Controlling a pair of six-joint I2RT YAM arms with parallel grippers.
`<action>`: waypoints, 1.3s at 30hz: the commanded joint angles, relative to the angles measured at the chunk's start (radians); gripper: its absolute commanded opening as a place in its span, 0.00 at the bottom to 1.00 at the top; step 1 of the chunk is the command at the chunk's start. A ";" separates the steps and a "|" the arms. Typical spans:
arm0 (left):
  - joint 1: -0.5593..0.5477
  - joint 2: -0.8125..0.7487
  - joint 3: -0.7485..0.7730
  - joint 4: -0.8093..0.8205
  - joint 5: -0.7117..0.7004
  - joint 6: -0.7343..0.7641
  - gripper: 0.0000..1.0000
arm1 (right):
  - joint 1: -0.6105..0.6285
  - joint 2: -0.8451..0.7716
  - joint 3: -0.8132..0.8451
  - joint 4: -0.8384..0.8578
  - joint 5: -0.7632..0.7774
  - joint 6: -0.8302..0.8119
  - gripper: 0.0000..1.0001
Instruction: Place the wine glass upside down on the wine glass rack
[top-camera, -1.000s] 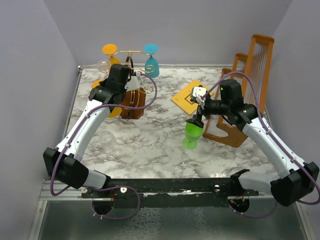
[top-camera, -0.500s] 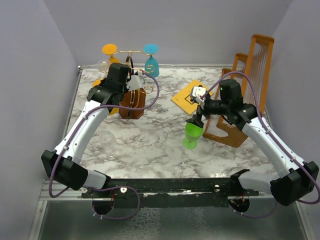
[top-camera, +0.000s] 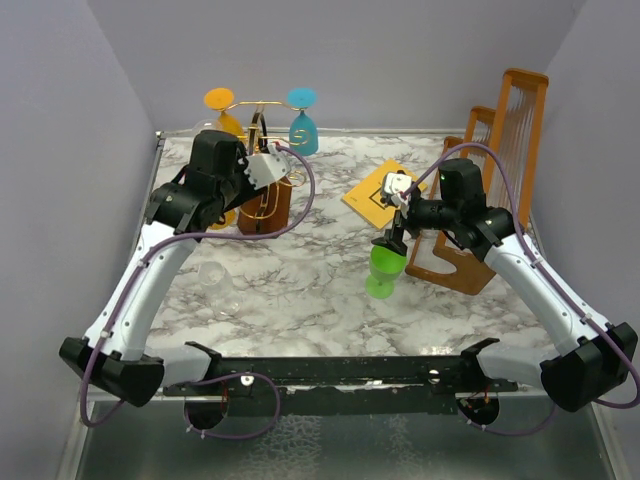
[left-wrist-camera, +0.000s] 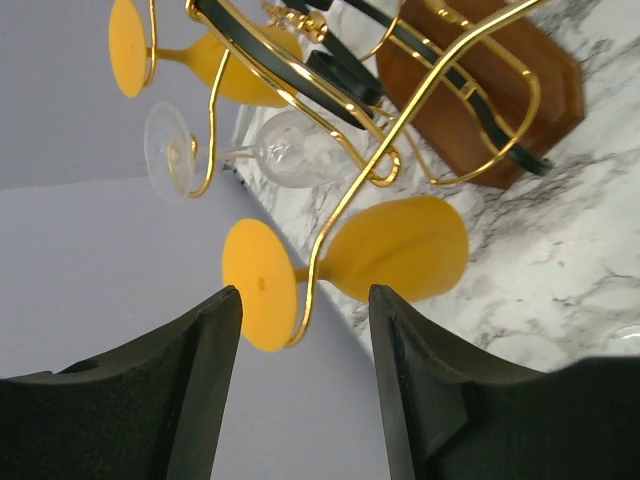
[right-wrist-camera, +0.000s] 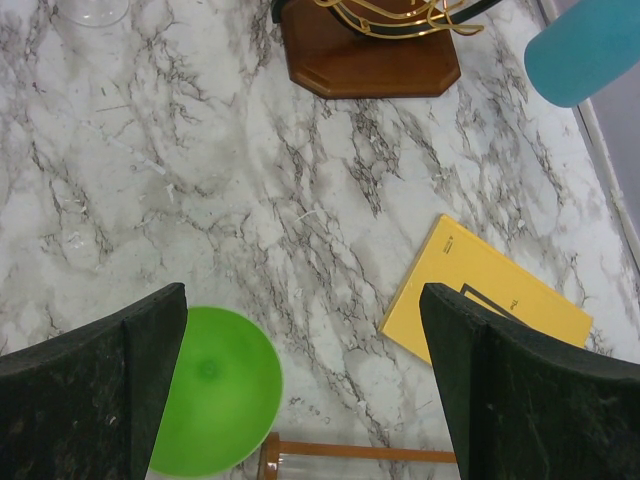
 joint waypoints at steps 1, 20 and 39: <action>-0.001 -0.090 0.020 -0.113 0.217 -0.070 0.61 | -0.005 0.005 0.003 0.020 0.008 -0.004 1.00; 0.346 -0.279 -0.223 -0.375 0.565 -0.150 0.71 | -0.005 -0.007 0.009 0.014 -0.015 0.007 1.00; 0.349 -0.202 -0.293 -0.404 0.395 -0.152 0.61 | -0.005 -0.001 -0.010 0.024 -0.003 -0.007 1.00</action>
